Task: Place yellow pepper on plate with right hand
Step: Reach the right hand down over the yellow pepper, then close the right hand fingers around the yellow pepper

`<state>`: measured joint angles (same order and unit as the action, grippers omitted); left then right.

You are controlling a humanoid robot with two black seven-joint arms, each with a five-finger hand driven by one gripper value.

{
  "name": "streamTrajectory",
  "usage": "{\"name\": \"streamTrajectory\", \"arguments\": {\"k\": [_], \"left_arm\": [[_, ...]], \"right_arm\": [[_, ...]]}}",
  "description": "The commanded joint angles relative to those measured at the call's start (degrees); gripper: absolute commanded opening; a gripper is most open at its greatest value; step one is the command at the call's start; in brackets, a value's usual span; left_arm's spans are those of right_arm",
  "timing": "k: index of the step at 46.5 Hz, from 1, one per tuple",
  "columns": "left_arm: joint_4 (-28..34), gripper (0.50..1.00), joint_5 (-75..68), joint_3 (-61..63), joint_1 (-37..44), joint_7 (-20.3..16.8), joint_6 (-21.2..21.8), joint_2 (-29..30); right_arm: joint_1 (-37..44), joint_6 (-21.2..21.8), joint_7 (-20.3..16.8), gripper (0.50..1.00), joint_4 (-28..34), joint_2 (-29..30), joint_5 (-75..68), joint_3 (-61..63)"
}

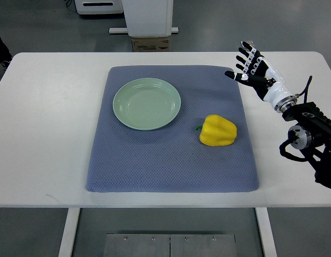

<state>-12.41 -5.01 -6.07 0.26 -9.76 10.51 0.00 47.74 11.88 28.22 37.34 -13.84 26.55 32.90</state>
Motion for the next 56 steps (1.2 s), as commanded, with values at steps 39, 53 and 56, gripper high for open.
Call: {"name": "streamTrajectory", "arguments": {"k": [39, 53, 56], "left_arm": [[0.02, 1.0, 0.0, 0.0, 0.0, 0.0, -0.05, 0.0], [-0.07, 1.0, 0.0, 0.0, 0.0, 0.0, -0.05, 0.0], [0.02, 1.0, 0.0, 0.0, 0.0, 0.0, -0.05, 0.0]], "right_arm": [[-0.1, -1.16, 6.78, 0.993, 15.22, -10.68, 33.03, -12.86], [-0.01, -3.09, 6.78, 0.993, 15.13, -11.12, 34.44, -15.93], [-0.01, -3.09, 6.78, 0.993, 15.13, -11.47, 34.62, -17.07]]}}
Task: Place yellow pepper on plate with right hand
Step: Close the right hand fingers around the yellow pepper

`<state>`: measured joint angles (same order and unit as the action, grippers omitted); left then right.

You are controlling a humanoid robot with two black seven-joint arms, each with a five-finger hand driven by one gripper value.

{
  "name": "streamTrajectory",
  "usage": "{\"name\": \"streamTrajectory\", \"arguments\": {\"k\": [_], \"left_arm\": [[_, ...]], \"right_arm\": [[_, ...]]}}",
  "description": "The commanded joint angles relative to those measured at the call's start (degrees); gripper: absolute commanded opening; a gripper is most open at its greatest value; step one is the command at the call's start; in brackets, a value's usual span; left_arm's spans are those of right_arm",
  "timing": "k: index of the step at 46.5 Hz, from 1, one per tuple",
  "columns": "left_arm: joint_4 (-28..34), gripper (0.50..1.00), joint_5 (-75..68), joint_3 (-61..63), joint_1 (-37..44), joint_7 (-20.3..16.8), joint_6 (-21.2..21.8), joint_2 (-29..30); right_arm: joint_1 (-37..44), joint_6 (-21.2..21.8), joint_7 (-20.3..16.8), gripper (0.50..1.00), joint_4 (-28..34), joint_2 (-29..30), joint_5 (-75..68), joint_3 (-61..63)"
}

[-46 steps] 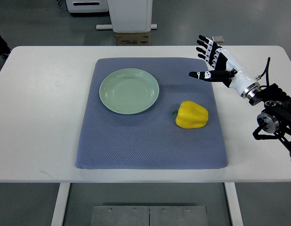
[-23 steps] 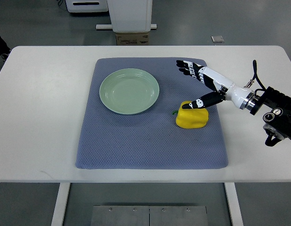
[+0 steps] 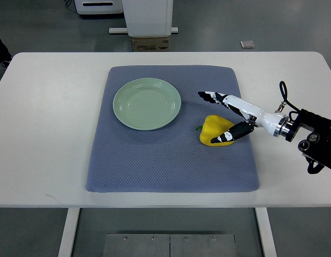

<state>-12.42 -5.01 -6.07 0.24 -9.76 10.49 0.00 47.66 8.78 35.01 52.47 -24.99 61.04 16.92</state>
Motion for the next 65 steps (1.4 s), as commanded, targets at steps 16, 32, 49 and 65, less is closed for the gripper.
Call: {"name": "streamTrajectory", "arguments": {"k": [16, 32, 49, 65], "left_arm": [[0.03, 1.0, 0.0, 0.0, 0.02, 0.0, 0.06, 0.0], [-0.06, 1.0, 0.0, 0.0, 0.02, 0.0, -0.03, 0.0], [0.03, 1.0, 0.0, 0.0, 0.02, 0.0, 0.06, 0.0], [0.03, 1.0, 0.0, 0.0, 0.02, 0.0, -0.03, 0.0]], "right_arm": [[-0.2, -3.68, -0.01, 0.983, -0.18, -0.23, 0.22, -2.24], [-0.9, -4.82, -0.01, 0.96, -0.36, -0.06, 0.22, -3.38], [-1.08, -4.82, -0.01, 0.778, -0.53, 0.65, 0.3, -3.56], [-0.99, -4.82, -0.01, 0.5, -1.06, 1.79, 0.22, -3.12]]}}
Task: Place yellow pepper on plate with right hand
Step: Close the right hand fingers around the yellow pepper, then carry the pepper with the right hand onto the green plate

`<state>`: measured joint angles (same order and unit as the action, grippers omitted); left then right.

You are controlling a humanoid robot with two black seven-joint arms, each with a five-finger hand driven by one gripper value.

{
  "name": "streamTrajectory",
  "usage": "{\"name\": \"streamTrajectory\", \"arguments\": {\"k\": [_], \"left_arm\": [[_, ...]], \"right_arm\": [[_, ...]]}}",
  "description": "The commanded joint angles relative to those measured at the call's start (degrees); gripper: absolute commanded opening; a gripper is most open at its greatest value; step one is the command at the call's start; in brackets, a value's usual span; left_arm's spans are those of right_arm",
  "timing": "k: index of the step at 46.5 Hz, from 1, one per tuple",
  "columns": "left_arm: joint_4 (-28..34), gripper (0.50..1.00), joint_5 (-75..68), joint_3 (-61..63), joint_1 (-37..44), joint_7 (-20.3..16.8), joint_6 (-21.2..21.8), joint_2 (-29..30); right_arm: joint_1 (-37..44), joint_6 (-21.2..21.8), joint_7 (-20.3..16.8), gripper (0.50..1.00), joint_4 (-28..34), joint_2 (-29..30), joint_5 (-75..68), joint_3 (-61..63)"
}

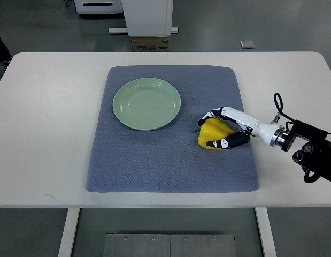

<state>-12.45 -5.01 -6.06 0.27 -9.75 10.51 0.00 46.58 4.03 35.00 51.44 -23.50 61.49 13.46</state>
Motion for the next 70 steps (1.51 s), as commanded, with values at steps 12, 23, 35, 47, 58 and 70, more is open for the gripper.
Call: {"name": "streamTrajectory", "arguments": {"k": [12, 23, 35, 47, 58, 70], "left_arm": [[0.06, 1.0, 0.0, 0.0, 0.0, 0.0, -0.05, 0.0], [-0.03, 1.0, 0.0, 0.0, 0.0, 0.0, -0.05, 0.0], [-0.03, 1.0, 0.0, 0.0, 0.0, 0.0, -0.06, 0.0], [0.06, 1.0, 0.0, 0.0, 0.0, 0.0, -0.06, 0.0], [0.06, 1.0, 0.0, 0.0, 0.0, 0.0, -0.05, 0.0], [0.06, 1.0, -0.08, 0.0, 0.0, 0.0, 0.03, 0.0]], "right_arm": [[2.55, -0.16, 0.0, 0.5, -0.11, 0.29, -1.2, 1.92], [6.59, -0.16, 0.0, 0.5, -0.11, 1.96, -2.61, 2.18], [9.23, -0.25, -0.02, 0.5, -1.25, 7.32, -3.05, 1.74], [11.69, -0.51, -2.04, 0.5, -3.63, 12.77, -3.13, 0.69], [13.18, -2.53, -4.85, 0.5, -6.97, 19.36, -3.84, -1.07], [14.41, -4.38, -8.19, 0.5, -10.66, 23.5, -3.92, -2.3]]}}
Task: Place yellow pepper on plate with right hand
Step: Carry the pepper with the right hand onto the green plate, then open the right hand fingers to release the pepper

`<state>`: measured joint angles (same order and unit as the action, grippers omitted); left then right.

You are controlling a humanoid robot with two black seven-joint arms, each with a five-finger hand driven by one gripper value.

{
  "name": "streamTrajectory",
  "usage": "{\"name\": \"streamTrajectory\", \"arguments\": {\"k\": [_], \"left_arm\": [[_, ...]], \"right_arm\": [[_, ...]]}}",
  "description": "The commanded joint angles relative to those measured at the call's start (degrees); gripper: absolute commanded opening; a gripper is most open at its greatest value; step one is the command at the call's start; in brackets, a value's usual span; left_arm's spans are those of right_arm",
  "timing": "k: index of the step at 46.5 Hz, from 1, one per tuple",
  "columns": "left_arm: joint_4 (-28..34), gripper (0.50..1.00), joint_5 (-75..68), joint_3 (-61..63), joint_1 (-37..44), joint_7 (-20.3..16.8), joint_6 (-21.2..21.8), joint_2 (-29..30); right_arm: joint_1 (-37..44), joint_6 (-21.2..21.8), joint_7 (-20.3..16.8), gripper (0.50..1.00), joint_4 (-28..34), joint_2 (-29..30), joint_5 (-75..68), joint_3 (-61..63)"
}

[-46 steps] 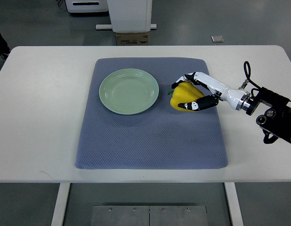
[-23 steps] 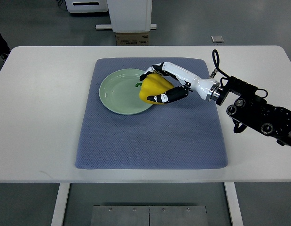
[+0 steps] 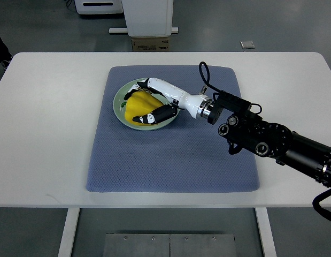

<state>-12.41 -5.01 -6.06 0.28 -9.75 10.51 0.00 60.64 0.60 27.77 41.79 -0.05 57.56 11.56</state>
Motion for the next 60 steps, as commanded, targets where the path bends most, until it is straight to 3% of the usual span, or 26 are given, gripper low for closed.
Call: {"name": "streamTrajectory", "arguments": {"k": [1, 32, 49, 60], "left_arm": [[0.02, 1.0, 0.0, -0.01, -0.1, 0.0, -0.05, 0.0], [-0.07, 1.0, 0.0, -0.01, -0.01, 0.0, 0.04, 0.0], [-0.07, 1.0, 0.0, -0.01, -0.01, 0.0, -0.05, 0.0], [0.02, 1.0, -0.09, -0.01, -0.01, 0.0, 0.03, 0.0]], "right_arm": [[0.35, -1.21, -1.4, 0.5, -1.45, 0.05, 0.01, -0.4], [0.79, -5.43, -12.74, 0.5, -2.59, 0.05, -1.75, -0.66], [0.62, -5.52, -15.55, 0.5, -1.1, 0.05, -2.36, -2.25], [0.71, -5.52, -14.76, 0.502, -0.31, 0.05, -4.12, -2.25]]}}
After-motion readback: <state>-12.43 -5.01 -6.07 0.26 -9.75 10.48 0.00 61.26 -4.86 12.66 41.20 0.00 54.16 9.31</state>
